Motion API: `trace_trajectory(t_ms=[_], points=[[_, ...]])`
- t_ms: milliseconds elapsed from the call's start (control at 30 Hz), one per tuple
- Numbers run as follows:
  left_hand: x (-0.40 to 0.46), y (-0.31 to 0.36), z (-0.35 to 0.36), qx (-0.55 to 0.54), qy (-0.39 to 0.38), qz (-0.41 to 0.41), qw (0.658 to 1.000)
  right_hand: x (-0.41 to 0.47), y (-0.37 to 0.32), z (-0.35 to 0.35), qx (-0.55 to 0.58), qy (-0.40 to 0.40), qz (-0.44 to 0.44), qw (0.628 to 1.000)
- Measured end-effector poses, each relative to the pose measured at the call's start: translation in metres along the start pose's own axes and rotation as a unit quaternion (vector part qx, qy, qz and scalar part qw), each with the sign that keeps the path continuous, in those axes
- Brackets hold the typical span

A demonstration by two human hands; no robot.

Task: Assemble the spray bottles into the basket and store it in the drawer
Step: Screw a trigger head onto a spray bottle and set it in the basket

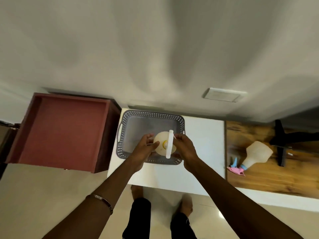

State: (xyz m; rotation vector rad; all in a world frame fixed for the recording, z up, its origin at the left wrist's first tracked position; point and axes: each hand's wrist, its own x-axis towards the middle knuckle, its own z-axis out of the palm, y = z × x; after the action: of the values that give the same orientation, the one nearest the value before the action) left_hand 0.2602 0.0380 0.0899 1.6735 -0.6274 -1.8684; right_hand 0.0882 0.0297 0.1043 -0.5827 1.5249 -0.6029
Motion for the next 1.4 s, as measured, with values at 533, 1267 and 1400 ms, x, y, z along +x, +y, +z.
trace_trajectory(t_ms=[533, 1267, 1400], points=[[0.061, -0.037, -0.108, 0.258, 0.17, 0.012, 0.951, 0.082, 0.074, 0.158, -0.009, 0.049, 0.091, 0.995], [0.07, -0.048, -0.119, 0.341, 0.143, -0.026, 0.929, 0.099, 0.09, 0.176, -0.03, 0.011, 0.099, 0.995], [0.073, -0.049, -0.12, 0.299, 0.137, -0.037, 0.943, 0.1, 0.089, 0.179, -0.022, 0.016, 0.105, 0.994]])
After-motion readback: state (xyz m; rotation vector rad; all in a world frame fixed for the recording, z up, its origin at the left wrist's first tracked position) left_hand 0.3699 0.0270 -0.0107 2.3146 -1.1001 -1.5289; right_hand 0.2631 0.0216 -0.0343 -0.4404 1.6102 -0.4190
